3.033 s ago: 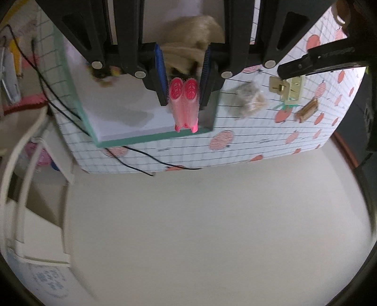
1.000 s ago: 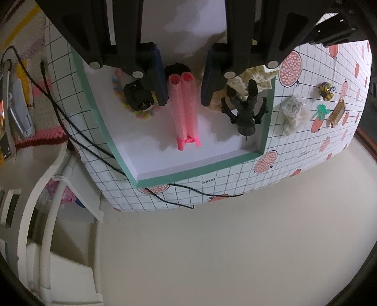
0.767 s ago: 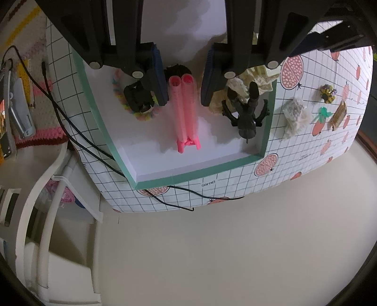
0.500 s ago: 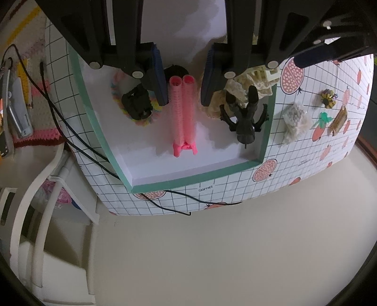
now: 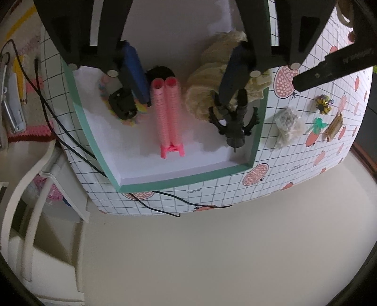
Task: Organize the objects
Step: 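Lower and release the pink curlers with the right tool while the left releases the claw clip, then move the right tool to the cotton swab bag while the left approaches the block toy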
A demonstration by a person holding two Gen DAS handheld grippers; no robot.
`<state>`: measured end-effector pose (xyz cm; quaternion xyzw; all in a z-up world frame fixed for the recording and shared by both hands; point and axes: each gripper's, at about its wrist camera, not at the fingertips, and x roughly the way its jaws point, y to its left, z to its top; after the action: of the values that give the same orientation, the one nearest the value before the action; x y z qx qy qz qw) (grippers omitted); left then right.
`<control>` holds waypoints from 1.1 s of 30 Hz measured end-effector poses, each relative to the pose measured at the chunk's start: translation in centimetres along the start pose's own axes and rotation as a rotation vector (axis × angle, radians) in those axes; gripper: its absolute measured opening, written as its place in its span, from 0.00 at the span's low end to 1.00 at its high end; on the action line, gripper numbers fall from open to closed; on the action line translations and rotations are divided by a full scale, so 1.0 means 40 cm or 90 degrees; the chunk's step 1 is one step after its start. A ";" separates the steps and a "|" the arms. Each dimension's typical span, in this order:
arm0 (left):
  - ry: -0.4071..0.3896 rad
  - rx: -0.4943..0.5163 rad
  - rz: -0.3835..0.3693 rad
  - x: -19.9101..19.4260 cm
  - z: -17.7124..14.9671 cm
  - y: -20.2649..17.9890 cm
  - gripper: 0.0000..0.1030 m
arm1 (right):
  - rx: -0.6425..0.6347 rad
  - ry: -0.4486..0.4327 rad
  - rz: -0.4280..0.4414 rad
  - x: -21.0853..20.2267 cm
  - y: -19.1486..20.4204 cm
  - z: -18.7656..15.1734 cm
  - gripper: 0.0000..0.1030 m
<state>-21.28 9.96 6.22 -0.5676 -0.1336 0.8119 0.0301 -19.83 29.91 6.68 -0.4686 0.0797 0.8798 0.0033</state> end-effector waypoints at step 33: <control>-0.057 -0.026 0.082 0.040 0.018 0.066 1.00 | -0.003 -0.005 -0.044 0.015 0.017 -0.006 1.00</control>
<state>-22.27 7.63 4.33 -0.5383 -0.1149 0.8339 -0.0400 -20.02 29.18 6.14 -0.4675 0.0615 0.8813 0.0327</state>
